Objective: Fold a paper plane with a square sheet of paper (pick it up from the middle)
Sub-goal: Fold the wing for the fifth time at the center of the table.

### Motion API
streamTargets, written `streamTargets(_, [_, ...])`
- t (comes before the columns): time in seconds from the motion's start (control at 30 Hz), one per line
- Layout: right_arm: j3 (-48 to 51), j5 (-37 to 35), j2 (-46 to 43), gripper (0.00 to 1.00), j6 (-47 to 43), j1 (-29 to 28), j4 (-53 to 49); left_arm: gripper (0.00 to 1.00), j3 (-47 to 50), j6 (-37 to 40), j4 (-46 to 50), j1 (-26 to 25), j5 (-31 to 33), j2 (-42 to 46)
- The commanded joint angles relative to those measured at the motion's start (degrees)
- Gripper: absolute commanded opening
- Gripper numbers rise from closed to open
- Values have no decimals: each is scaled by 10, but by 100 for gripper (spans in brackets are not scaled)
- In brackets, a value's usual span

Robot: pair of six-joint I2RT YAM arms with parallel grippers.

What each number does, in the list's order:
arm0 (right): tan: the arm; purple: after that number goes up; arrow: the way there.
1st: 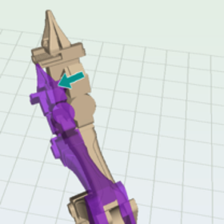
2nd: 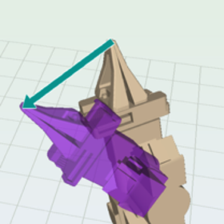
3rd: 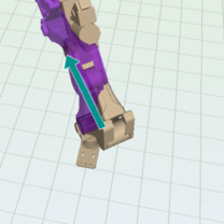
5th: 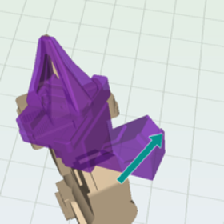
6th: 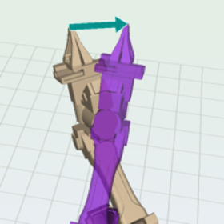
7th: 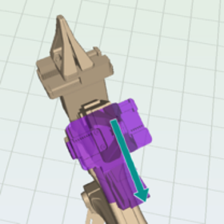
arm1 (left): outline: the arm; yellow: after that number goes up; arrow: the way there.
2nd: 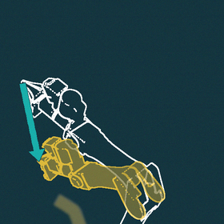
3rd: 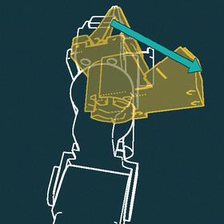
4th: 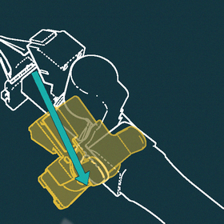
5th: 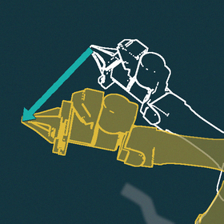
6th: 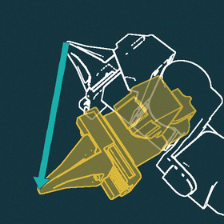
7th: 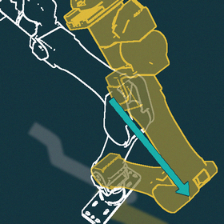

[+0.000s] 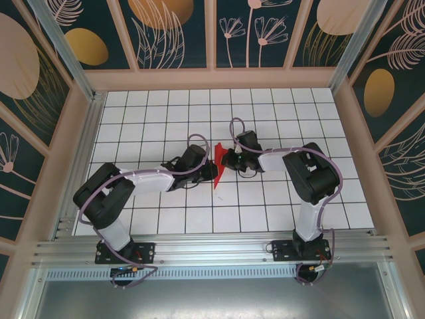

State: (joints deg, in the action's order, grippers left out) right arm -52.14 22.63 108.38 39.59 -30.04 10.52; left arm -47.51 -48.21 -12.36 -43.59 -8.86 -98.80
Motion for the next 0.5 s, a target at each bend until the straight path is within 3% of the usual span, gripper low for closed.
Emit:
streamTargets(0.0, [22, -64, 58, 2, -3, 3, -90, 13, -16, -23, -39, 5, -2, -36])
streamTargets(0.47, [20, -58, 57, 2, -3, 3, -88, 12, -35, -13, -22, 4, -18, -83])
